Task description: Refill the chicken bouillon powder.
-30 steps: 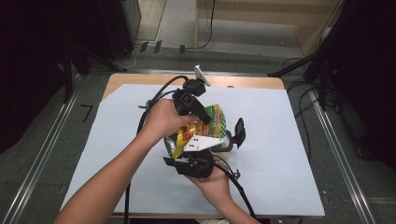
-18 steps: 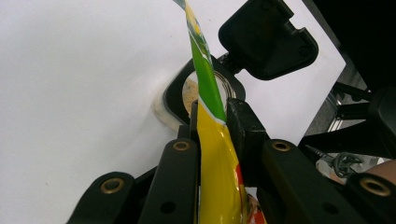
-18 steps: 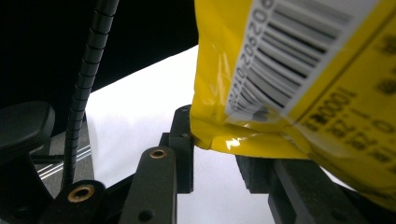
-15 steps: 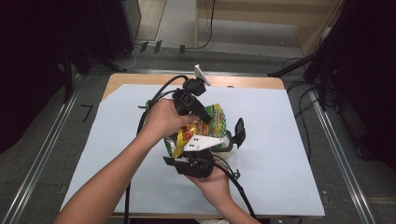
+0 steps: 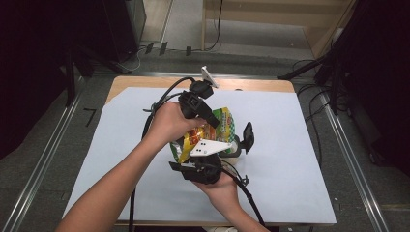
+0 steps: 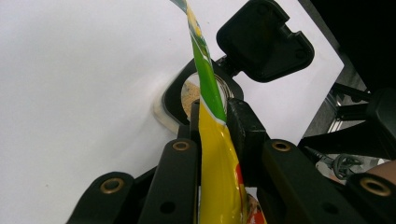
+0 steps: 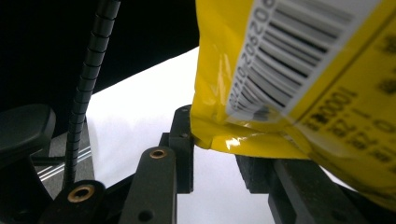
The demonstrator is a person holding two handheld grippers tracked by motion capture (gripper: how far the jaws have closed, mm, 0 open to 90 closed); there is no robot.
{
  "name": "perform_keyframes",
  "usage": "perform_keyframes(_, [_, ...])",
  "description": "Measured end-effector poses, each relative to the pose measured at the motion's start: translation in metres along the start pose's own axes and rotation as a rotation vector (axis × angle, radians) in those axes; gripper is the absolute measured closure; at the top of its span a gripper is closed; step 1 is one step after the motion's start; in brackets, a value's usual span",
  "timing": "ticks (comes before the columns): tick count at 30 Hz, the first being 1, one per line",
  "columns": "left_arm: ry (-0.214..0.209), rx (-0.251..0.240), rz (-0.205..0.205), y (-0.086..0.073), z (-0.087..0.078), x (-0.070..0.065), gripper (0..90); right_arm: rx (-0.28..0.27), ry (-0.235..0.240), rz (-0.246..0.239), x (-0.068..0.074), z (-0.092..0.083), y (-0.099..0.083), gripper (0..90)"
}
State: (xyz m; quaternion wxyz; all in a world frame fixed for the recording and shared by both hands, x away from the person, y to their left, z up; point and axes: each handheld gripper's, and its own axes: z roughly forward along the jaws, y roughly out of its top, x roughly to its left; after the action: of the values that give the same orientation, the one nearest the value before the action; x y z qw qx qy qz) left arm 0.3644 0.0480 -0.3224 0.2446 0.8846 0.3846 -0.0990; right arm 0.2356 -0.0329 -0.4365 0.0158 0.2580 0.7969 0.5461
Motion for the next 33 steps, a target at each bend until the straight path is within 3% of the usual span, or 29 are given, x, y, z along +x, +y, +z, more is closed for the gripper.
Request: perform_keyframes(33, [0.013, -0.004, 0.023, -0.0002, -0.0011, -0.0042, 82.2, 0.003, 0.002, 0.009, -0.0023, 0.0020, -0.0009, 71.9])
